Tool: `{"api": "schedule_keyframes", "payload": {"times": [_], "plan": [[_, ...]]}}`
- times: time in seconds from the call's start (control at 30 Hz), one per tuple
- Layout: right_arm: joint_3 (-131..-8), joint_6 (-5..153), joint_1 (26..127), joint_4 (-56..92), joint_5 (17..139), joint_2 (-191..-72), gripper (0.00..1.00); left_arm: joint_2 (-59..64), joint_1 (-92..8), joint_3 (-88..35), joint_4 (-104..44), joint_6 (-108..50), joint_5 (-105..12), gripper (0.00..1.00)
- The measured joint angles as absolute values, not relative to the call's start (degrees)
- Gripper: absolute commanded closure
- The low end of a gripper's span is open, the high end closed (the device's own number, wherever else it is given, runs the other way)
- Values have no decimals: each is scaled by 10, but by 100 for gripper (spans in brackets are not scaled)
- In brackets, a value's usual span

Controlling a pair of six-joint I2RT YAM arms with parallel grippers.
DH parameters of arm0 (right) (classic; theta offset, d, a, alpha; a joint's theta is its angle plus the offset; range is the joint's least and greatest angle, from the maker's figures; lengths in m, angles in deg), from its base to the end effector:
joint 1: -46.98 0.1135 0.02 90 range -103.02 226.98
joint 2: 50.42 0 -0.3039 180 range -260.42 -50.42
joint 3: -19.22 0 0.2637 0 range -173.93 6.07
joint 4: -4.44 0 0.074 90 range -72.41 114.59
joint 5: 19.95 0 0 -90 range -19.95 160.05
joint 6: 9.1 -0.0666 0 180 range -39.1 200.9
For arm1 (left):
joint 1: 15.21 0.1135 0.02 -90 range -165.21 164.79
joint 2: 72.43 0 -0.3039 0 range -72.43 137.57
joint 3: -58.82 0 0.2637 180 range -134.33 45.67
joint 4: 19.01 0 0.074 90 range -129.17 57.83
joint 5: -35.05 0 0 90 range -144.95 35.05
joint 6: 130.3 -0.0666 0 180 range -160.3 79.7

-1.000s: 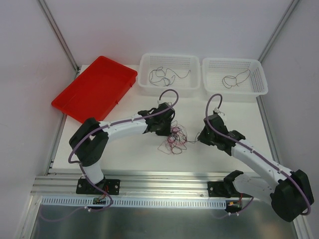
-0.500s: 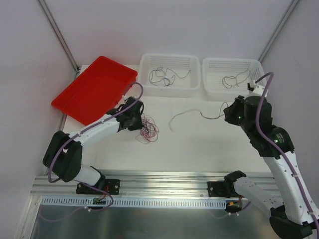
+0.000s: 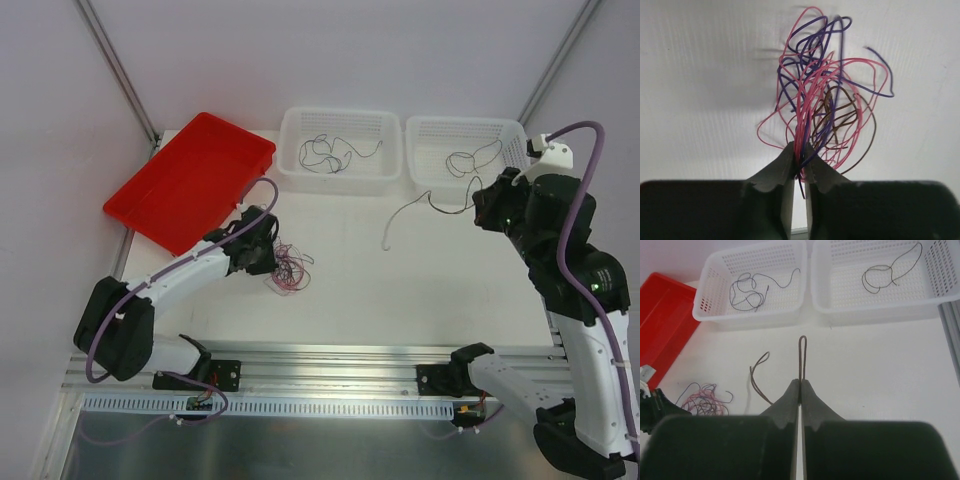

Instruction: Untangle the cables

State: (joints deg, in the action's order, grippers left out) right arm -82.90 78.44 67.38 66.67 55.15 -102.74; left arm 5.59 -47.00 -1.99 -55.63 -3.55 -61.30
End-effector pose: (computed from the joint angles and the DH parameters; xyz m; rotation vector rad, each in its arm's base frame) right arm 0.1368 0.0326 0.5256 -0.0923 1.7783 0.0550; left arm 0.2517 -0.1473 0.2196 -0.1557 2.5331 -0.3503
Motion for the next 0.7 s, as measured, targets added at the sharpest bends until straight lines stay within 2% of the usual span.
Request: {"api": "schedule_keyframes", "payload": {"times": [0.03, 0.17, 0.23, 0.27, 0.37, 0.4, 0.53, 0.7], "plan": [[-820, 785, 672, 666, 552, -1030, 99, 48, -470, -19, -557, -37, -608, 75], [-786, 785, 663, 662, 557, -1043, 99, 3, -470, -18, -558, -45, -586, 54], [-775, 785, 657, 655, 564, -1056, 99, -26, -470, -19, -561, -54, -577, 48], [-772, 785, 655, 651, 569, -1062, 99, -39, -470, -19, -563, -60, -569, 38], [-770, 785, 651, 630, 581, -1078, 99, -67, -470, -29, -571, -82, -550, 24], [-770, 785, 648, 622, 587, -1083, 99, -75, -470, -35, -574, -91, -546, 16], [-772, 785, 626, 592, 600, -1109, 99, -108, -467, -58, -579, -132, -530, 2], [-791, 786, 584, 558, 604, -1150, 99, -163, -462, -67, -582, -198, -535, 1]]}}
